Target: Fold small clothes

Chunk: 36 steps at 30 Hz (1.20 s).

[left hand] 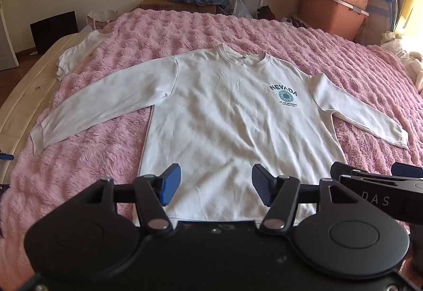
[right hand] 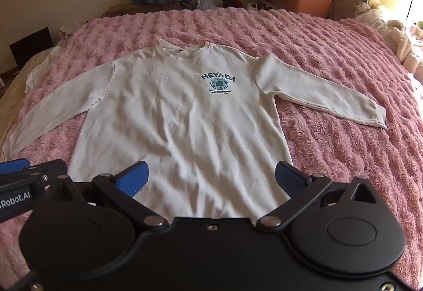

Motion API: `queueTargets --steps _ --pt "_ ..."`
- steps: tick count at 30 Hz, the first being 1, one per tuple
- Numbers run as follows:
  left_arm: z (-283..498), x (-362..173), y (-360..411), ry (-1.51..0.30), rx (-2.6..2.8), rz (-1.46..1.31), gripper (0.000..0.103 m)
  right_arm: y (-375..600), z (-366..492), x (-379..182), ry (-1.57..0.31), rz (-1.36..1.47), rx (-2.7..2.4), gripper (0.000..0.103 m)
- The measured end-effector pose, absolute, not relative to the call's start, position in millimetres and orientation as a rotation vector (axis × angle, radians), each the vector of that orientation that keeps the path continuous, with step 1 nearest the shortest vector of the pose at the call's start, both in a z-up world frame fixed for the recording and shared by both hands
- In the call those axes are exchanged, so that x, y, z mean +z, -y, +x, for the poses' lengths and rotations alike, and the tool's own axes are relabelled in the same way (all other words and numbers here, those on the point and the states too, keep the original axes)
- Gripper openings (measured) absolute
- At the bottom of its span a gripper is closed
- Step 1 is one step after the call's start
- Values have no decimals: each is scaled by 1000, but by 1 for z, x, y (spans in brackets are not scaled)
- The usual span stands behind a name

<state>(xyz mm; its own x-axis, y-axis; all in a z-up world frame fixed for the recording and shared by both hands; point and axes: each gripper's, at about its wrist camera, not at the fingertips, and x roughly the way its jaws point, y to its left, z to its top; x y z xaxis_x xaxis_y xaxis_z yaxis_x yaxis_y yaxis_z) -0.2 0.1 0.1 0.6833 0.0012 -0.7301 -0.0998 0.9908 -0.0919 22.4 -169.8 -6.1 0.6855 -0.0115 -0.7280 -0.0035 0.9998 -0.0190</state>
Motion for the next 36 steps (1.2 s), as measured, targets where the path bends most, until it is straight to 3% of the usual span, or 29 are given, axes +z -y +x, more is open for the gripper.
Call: queueTargets --steps 36 --pt "1 -5 4 -861 57 -111 63 170 22 -7 -825 -13 -11 103"
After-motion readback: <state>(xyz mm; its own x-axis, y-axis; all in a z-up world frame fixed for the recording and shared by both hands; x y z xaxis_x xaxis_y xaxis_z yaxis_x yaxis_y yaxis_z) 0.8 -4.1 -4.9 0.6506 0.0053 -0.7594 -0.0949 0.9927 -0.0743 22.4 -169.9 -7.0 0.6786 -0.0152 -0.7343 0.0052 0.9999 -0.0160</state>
